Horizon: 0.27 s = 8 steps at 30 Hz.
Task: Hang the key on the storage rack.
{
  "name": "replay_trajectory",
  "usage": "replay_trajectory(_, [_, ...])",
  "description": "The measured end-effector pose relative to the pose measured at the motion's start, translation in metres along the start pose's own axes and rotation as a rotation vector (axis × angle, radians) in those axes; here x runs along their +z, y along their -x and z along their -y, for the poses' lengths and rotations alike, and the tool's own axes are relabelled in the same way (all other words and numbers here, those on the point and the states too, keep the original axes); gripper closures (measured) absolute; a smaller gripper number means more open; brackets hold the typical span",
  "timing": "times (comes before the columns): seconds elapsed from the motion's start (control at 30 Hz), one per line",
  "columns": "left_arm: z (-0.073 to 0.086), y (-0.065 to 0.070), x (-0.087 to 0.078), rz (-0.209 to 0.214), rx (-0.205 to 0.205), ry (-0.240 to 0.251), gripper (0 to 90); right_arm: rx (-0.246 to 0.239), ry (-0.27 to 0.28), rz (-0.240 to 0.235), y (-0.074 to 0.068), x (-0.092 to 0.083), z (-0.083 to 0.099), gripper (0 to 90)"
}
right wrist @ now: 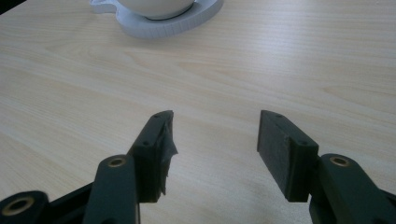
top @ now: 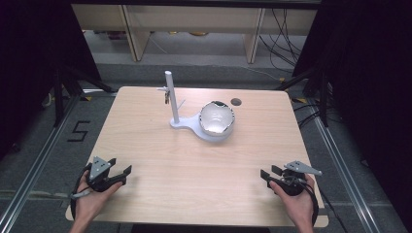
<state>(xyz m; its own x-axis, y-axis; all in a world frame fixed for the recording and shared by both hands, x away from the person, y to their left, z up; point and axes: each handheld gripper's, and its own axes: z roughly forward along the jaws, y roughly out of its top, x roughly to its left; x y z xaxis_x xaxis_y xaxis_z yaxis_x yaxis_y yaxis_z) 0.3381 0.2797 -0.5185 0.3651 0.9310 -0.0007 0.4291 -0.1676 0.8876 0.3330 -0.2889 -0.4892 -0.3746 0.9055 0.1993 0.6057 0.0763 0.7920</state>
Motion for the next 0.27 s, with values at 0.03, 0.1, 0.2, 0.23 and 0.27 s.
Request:
replay_trajectory(0.03, [0.0020, 0.0004, -0.0006, -0.001, -0.004, 0.013, 31.8, 0.000, 0.000, 0.000, 0.0000, 0.0000, 0.0000, 46.4])
replay_trajectory(0.1, [0.0062, 0.0024, -0.0018, -0.001, -0.016, 0.032, 31.8, 0.010, -0.005, -0.013, -0.0011, -0.0016, -0.0003, 46.4])
replay_trajectory(0.2, [0.0073, 0.0054, -0.0030, 0.004, -0.017, 0.070, 31.3, 0.017, 0.014, -0.032, -0.0014, -0.0002, -0.0001, 46.4])
replay_trajectory(0.23, [0.0066, 0.0059, -0.0036, 0.006, -0.026, 0.079, 30.9, 0.015, 0.014, -0.027, -0.0015, 0.0005, 0.0002, 46.4])
replay_trajectory(0.27, [0.0052, 0.0061, -0.0042, 0.003, -0.025, 0.088, 30.5, 0.012, 0.015, -0.028, -0.0010, 0.0002, -0.0002, 46.3])
